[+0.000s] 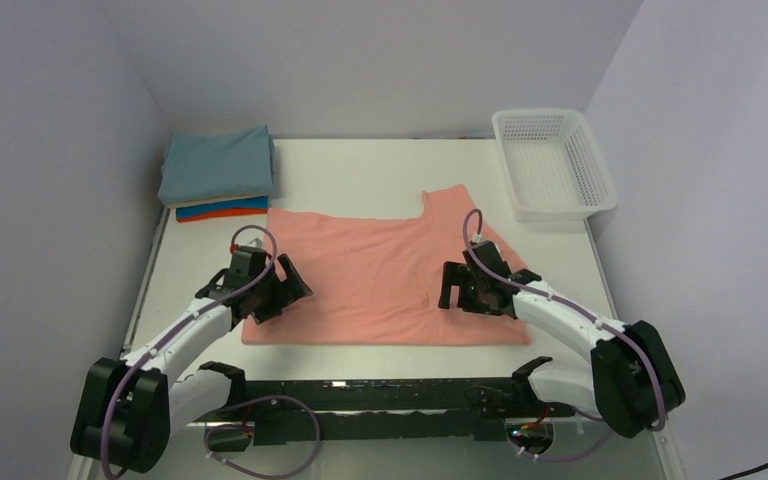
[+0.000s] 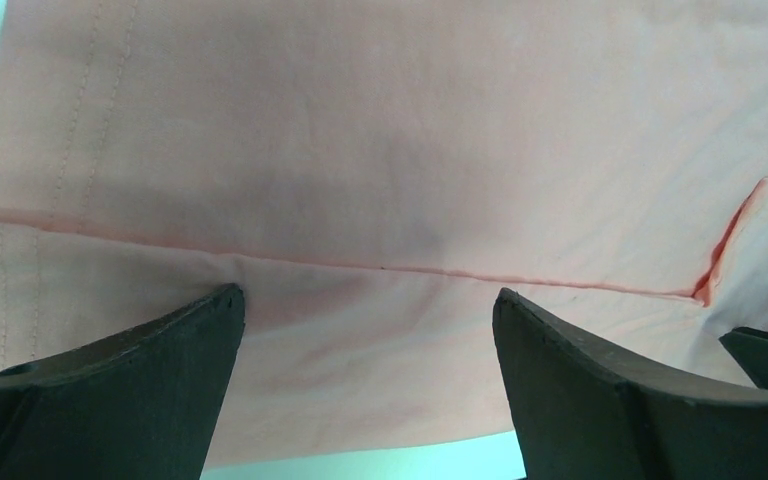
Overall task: Fold and stack the t-shirts
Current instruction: Fold the flattened tshirt in 1/3 of the way, then grab the side of the flattened tshirt furthest away from the robot with both arms
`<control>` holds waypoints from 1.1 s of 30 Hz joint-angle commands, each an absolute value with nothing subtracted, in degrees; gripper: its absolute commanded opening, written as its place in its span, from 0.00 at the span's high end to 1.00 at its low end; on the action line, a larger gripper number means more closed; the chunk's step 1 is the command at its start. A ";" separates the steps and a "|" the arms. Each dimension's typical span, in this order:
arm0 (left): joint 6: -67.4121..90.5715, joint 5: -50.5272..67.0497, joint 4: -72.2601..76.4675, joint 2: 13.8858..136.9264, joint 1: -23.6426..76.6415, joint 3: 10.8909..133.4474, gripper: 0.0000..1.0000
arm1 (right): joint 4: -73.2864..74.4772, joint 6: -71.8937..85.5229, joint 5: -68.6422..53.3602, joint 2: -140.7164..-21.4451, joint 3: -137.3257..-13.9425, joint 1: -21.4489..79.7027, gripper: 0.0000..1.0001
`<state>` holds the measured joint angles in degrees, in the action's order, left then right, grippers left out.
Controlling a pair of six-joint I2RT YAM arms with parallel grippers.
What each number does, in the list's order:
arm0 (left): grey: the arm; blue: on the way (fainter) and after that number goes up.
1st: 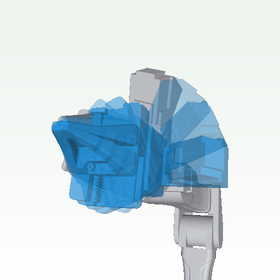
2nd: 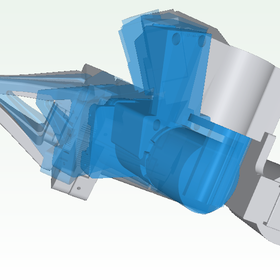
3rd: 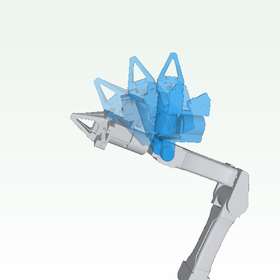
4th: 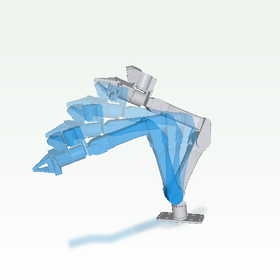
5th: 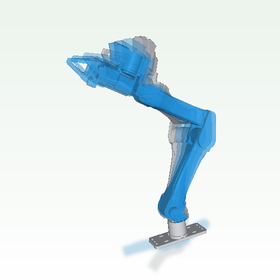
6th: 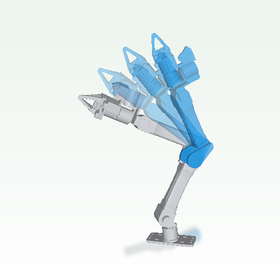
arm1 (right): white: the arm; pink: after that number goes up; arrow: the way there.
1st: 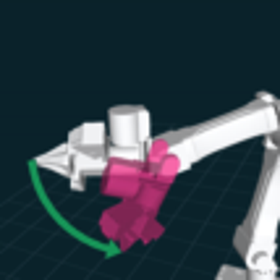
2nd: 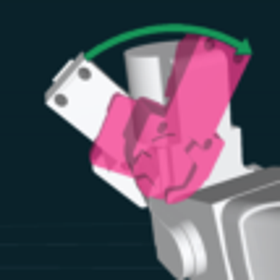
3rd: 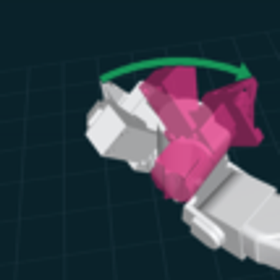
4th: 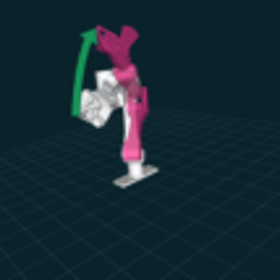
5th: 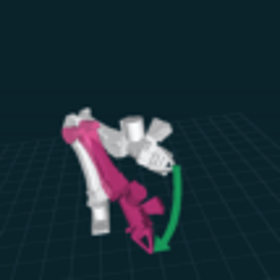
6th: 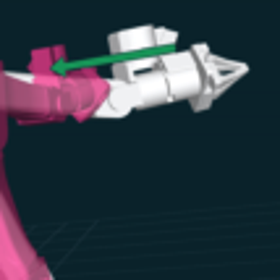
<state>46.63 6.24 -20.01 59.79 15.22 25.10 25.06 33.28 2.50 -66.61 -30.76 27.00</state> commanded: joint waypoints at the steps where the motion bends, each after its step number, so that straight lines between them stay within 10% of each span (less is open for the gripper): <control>1: 48.14 5.50 -34.15 57.47 16.41 23.94 0.01 | 26.61 33.58 3.61 -62.95 -32.56 27.11 0.00; 14: 37.28 -14.59 -34.37 71.60 12.50 56.60 0.01 | 13.82 30.27 15.20 -67.43 -49.77 25.04 0.00; 33: 24.14 -1.49 -18.78 107.55 0.09 74.74 0.21 | 10.14 27.44 5.52 -76.29 -51.14 17.96 0.00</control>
<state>27.55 -6.57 -24.60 105.82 -0.34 74.41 13.47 28.45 8.10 -75.48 -49.58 19.16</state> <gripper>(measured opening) 0.826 0.997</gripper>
